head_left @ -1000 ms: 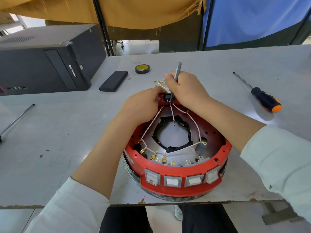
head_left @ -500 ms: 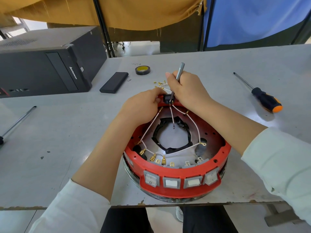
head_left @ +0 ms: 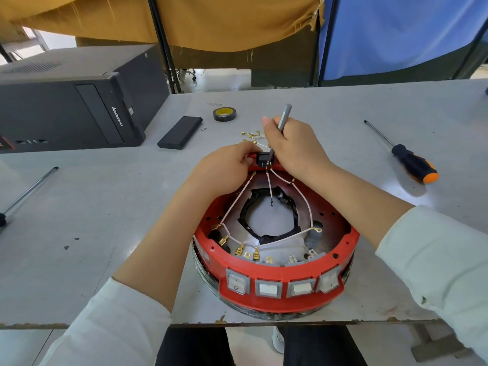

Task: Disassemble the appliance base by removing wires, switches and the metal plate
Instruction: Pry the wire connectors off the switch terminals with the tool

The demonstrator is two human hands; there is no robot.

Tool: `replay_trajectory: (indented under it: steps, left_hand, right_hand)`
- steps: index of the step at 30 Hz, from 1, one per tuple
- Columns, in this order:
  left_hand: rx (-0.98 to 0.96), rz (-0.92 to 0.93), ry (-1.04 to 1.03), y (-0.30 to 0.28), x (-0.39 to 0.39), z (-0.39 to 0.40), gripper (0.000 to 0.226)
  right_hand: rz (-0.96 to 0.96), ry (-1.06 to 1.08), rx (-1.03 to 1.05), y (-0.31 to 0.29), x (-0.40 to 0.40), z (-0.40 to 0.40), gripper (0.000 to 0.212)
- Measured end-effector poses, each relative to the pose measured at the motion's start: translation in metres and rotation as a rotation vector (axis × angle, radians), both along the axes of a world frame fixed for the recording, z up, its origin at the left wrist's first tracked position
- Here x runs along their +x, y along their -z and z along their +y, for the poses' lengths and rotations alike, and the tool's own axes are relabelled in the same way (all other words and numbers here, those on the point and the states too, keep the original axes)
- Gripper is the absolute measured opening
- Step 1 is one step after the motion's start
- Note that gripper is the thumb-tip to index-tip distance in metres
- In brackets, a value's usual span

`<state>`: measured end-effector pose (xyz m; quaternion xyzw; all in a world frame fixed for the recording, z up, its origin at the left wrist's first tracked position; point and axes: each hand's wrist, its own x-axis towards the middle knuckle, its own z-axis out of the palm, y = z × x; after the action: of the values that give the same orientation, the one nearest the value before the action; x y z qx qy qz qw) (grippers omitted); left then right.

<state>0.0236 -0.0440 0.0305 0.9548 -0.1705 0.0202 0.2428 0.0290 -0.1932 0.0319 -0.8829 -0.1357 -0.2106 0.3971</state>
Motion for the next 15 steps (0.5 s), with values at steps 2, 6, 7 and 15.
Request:
replay_trajectory:
  steps: [2,6,7,15]
  left_hand:
    - [-0.032,0.029,0.012,-0.002,0.0,0.0,0.033]
    - [-0.019,0.034,0.002,-0.003,-0.001,0.001,0.034]
    - [-0.011,0.033,0.0,-0.003,-0.001,0.001,0.034]
    - [0.034,0.009,-0.008,-0.001,-0.002,0.0,0.036]
  right_hand:
    - [-0.011,-0.026,-0.094,0.001,-0.004,0.0,0.044]
    - [-0.008,-0.075,-0.214,-0.005,-0.004,0.002,0.044]
    - [0.003,-0.089,-0.231,-0.007,-0.003,0.003,0.044]
    - [0.062,-0.144,-0.368,-0.016,0.001,0.006,0.045]
